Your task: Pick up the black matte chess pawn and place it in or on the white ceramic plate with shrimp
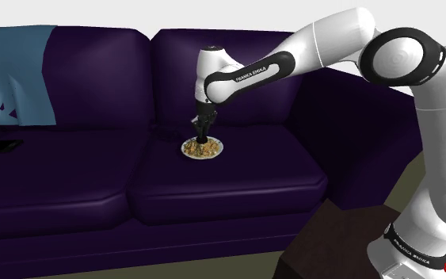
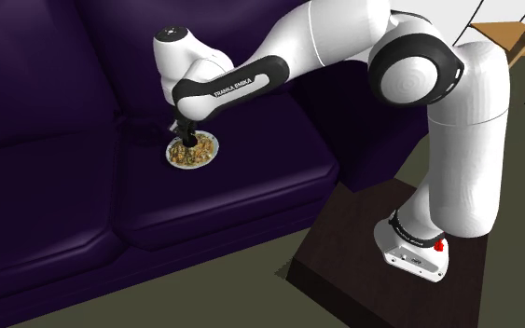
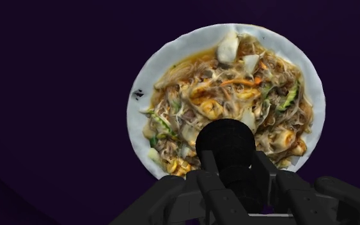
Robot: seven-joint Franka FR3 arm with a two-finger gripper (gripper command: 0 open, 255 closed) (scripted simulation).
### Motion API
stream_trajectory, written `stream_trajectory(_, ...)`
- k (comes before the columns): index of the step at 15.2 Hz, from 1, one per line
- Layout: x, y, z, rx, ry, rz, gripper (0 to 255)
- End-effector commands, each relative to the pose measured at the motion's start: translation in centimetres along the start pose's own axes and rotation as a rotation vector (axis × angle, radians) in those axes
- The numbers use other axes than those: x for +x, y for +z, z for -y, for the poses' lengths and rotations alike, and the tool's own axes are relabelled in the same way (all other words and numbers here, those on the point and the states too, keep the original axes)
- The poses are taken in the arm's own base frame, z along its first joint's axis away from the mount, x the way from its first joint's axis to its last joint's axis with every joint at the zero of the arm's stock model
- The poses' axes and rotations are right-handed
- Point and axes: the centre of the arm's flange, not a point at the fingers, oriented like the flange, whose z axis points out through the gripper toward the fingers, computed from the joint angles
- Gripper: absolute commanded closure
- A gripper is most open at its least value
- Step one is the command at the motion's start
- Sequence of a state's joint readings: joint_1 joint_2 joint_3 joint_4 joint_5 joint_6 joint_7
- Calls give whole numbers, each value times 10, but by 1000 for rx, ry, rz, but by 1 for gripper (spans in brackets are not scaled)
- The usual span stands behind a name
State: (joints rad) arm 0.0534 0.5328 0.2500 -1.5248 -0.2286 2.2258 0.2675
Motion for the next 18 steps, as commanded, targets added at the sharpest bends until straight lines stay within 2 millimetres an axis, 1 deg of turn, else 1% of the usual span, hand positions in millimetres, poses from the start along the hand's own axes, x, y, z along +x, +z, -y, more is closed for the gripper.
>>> stream_trajectory(1,-2,3,1,0,-1,8,255)
stream_trajectory(2,-2,4,1,0,-1,8,0)
stream_trajectory(7,-2,3,1,0,-1,8,0)
stream_trajectory(10,-2,-36,1,0,-1,8,0)
stream_trajectory(11,-2,-47,1,0,-1,8,0)
stream_trajectory(18,-2,-47,1,0,-1,8,0)
